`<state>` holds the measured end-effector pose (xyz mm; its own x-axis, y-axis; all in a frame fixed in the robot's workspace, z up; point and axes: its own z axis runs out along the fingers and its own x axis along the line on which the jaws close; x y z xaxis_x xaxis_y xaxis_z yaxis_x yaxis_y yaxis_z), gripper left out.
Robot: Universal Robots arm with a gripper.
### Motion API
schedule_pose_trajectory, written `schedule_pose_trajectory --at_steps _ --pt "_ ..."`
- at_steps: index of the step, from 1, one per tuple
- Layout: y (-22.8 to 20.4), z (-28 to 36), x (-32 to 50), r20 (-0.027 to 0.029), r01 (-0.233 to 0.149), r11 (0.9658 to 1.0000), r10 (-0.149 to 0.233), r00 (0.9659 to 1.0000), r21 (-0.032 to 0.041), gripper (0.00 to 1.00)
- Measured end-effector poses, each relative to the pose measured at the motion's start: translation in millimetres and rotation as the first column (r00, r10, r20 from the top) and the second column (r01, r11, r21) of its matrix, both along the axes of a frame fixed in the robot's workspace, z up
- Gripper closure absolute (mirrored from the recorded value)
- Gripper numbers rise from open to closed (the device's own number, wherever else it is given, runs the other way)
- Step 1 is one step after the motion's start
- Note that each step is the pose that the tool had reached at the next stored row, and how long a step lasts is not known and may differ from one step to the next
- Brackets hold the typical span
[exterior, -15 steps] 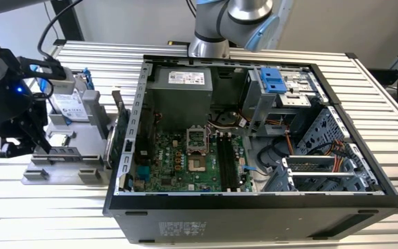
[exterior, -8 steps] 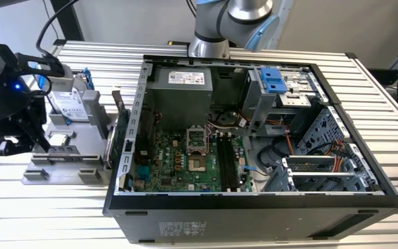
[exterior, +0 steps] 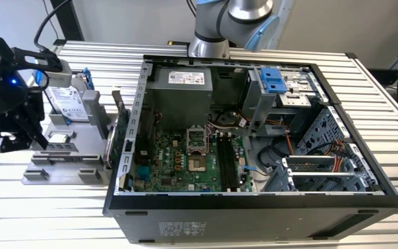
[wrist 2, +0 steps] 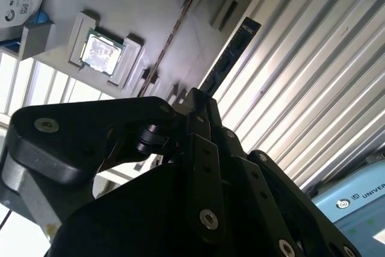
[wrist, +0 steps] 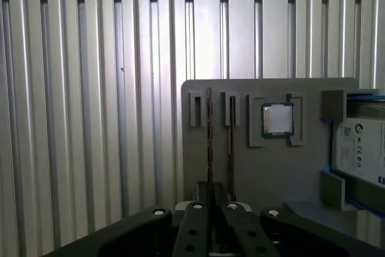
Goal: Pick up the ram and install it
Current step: 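Pick up the ram and move it above insertion slot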
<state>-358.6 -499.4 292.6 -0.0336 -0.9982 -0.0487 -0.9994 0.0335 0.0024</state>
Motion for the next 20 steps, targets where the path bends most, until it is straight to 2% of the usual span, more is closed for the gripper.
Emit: schedule_pose_trajectory --at_steps 20 --pt "0.0 21.6 -0.2 0.0000 0.000 1.0000 0.000 1.0000 0.0000 1.00"
